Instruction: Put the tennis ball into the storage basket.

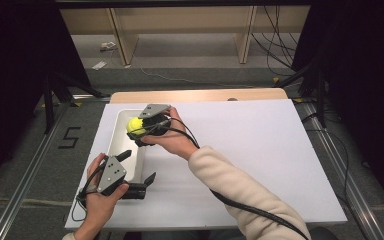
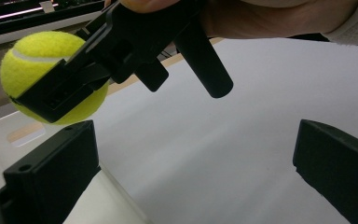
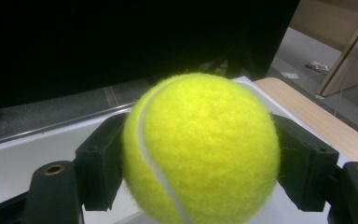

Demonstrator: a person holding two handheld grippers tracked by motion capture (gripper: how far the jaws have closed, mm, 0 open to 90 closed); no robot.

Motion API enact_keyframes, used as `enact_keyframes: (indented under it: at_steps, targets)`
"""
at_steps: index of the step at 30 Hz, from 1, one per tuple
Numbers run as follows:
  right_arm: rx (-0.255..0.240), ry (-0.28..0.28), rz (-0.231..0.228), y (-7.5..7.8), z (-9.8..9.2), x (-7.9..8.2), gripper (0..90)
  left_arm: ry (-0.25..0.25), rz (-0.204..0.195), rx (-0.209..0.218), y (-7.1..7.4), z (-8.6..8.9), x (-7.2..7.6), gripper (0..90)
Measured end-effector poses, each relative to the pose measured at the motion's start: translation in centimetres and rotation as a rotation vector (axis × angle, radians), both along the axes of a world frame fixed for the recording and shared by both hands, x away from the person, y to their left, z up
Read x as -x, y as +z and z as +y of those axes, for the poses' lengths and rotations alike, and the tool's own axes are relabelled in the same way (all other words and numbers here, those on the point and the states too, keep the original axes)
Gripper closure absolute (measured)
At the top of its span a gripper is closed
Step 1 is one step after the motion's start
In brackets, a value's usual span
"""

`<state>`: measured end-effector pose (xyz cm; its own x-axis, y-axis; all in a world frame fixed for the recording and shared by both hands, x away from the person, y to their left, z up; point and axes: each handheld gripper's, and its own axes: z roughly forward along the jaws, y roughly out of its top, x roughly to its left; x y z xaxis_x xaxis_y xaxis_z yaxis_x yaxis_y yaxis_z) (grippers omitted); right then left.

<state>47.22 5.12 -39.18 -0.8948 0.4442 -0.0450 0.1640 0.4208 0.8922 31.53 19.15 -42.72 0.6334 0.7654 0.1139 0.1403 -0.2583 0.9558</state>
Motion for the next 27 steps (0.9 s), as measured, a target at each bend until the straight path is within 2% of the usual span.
enact_keyframes:
  at_steps: [27]
  targets:
    - [0.002, 0.008, 0.010, 0.10, 1.03, -0.31, 26.7, -0.001, -0.002, -0.003, 0.04, 0.00, 0.04, 0.0]
